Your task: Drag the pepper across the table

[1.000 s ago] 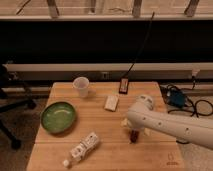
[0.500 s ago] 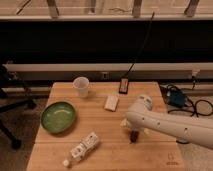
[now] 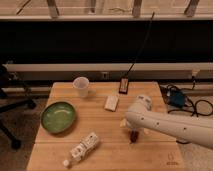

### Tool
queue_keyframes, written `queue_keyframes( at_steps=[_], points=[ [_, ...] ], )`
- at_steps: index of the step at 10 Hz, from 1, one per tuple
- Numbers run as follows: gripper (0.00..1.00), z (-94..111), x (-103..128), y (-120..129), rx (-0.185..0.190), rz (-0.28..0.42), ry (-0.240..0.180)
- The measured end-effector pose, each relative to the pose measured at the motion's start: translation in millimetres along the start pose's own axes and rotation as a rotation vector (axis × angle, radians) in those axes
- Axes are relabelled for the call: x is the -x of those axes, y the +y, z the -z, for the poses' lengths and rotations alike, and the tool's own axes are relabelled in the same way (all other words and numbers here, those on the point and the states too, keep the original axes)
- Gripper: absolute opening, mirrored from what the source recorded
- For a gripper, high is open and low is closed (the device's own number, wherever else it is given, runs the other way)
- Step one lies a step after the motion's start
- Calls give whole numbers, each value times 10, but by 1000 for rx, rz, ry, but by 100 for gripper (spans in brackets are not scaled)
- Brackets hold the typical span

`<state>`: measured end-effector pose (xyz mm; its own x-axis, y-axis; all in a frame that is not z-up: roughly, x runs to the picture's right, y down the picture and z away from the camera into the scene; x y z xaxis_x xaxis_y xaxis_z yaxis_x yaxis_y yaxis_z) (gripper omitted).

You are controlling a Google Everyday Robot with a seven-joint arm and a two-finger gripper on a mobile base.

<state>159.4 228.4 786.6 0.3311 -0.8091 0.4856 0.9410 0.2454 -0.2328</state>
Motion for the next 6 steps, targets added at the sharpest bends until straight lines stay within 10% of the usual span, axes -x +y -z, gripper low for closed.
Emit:
queue_keyframes(
  at_steps=[6],
  points=[
    [80, -8, -11, -37, 0, 42, 2]
  ],
)
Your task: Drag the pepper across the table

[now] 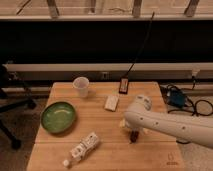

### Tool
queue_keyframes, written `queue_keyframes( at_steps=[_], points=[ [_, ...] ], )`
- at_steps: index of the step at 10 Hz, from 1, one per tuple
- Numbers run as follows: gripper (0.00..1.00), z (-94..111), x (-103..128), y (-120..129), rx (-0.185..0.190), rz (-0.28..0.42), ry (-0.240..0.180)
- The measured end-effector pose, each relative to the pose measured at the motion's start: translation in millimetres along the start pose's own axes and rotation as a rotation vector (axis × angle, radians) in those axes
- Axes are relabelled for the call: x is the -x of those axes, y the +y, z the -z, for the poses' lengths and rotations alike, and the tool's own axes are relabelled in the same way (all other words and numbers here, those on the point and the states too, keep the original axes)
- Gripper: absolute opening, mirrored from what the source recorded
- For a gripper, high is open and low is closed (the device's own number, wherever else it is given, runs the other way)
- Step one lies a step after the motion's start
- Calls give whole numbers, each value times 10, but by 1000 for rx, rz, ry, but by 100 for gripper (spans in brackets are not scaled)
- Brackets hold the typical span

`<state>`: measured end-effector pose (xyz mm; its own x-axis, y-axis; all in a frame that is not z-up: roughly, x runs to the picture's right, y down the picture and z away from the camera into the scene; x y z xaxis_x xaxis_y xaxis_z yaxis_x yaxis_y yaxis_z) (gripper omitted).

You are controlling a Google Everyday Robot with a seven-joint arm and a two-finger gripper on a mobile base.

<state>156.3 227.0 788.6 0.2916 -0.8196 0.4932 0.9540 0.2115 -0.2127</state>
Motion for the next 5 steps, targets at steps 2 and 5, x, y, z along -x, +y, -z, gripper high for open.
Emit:
queue_keyframes(
  at_steps=[2, 5],
  points=[
    [80, -1, -5, -7, 0, 11, 1],
    [80, 13, -27, -1, -10, 10, -8]
  ],
)
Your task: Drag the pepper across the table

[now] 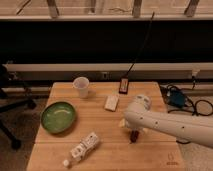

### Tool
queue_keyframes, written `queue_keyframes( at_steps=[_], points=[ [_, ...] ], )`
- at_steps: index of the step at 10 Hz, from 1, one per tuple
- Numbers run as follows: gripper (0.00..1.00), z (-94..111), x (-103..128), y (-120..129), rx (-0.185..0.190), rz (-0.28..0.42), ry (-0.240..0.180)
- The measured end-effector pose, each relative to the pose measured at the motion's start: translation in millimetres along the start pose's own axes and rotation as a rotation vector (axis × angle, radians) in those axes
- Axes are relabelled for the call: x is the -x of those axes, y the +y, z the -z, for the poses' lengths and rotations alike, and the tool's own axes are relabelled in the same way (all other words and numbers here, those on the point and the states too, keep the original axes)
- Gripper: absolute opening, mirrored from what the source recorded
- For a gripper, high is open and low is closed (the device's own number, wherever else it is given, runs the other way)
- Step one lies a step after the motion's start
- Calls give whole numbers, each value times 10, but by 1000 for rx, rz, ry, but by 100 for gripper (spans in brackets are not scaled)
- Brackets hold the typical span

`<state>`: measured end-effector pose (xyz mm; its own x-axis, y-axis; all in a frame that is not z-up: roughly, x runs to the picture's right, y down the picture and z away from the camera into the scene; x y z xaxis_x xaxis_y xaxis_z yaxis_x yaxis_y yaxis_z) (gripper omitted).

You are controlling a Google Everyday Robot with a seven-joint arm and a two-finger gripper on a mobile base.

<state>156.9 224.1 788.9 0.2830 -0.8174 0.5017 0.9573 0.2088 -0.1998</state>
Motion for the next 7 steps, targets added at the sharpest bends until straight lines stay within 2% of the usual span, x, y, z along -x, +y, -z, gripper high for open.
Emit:
queue_keyframes(
  at_steps=[4, 7],
  points=[
    [80, -15, -178, 161, -64, -41, -49],
    [80, -118, -205, 216, -69, -57, -90]
  ],
)
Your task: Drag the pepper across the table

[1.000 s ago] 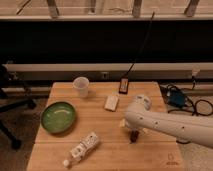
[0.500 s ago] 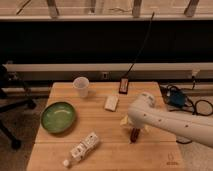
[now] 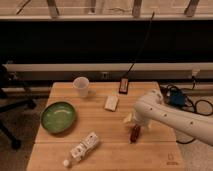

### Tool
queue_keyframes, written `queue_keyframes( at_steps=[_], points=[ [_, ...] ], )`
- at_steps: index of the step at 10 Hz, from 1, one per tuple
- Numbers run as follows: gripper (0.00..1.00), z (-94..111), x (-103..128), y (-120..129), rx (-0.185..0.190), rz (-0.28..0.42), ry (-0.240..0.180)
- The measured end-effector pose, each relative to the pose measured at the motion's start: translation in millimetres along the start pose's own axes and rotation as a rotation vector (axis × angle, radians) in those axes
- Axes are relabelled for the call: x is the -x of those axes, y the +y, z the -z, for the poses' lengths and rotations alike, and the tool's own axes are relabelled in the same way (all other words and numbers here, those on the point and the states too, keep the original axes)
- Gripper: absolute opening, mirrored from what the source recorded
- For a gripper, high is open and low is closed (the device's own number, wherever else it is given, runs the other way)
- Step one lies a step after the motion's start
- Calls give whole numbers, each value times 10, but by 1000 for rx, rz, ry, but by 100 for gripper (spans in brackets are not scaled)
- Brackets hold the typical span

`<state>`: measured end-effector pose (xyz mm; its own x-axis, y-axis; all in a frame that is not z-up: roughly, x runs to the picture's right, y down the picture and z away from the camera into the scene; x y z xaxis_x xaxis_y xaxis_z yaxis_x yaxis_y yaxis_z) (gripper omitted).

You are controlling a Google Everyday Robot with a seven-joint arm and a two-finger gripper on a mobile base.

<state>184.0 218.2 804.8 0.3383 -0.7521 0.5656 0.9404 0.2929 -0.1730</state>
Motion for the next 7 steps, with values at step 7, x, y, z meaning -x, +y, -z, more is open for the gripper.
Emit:
queue_keyframes(
  at_steps=[7],
  points=[
    [44, -176, -5, 40, 36, -17, -20]
  ],
)
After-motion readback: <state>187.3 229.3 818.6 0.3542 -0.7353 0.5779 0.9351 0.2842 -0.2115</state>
